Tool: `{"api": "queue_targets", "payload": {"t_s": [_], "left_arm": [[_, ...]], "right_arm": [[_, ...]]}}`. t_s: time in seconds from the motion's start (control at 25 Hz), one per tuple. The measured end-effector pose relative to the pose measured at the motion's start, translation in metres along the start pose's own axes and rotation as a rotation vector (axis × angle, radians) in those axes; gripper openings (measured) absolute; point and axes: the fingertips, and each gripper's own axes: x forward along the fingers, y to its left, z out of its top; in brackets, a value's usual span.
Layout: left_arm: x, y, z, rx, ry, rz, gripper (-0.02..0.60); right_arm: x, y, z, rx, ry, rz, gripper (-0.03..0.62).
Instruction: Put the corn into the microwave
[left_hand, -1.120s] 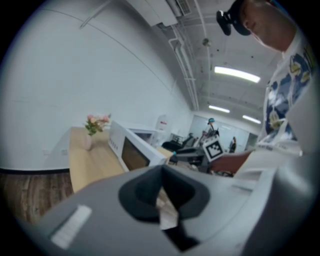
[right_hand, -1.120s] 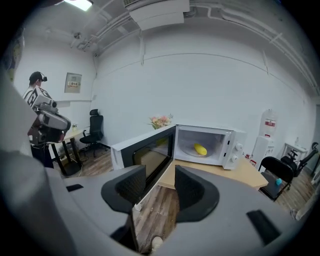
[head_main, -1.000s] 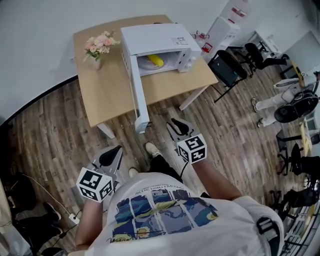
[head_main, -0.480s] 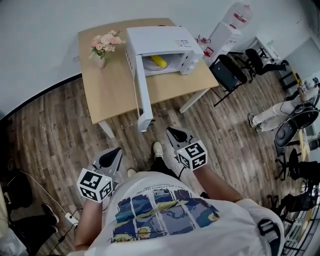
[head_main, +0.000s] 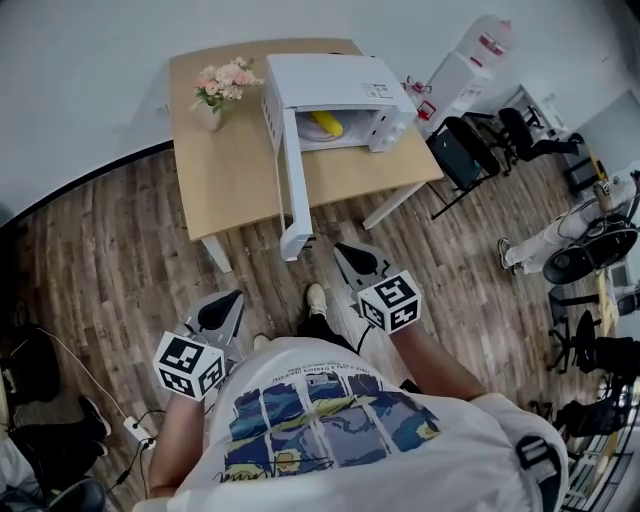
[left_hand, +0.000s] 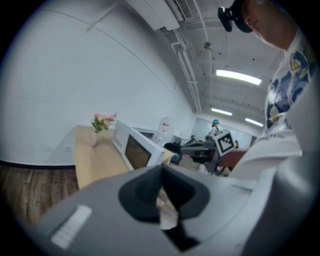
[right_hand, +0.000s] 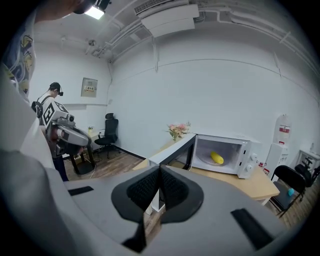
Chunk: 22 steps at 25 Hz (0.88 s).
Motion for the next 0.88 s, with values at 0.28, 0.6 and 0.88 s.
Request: {"api": "queue_targets", "payload": {"t_s": [0.28,0.6,0.88], "left_arm": [[0.003,-0.001,-0.002,0.002,0.010,-0.007,0.009],[0.008,-0.007,-0.003,0.013,0.024,-0.029,0.009],[0.010,-0.010,-0.009,0.007,0.038,-0.039,0.009]], "right_arm": [[-0.003,0.008,-0.001,-0.006,0.000,0.015,0.011],[-0.010,0.008,-0.006,0.006,0.004,0.005,0.009],[-0.013,0.010,-0.012,0.014,0.012,0.003,0.009]]}}
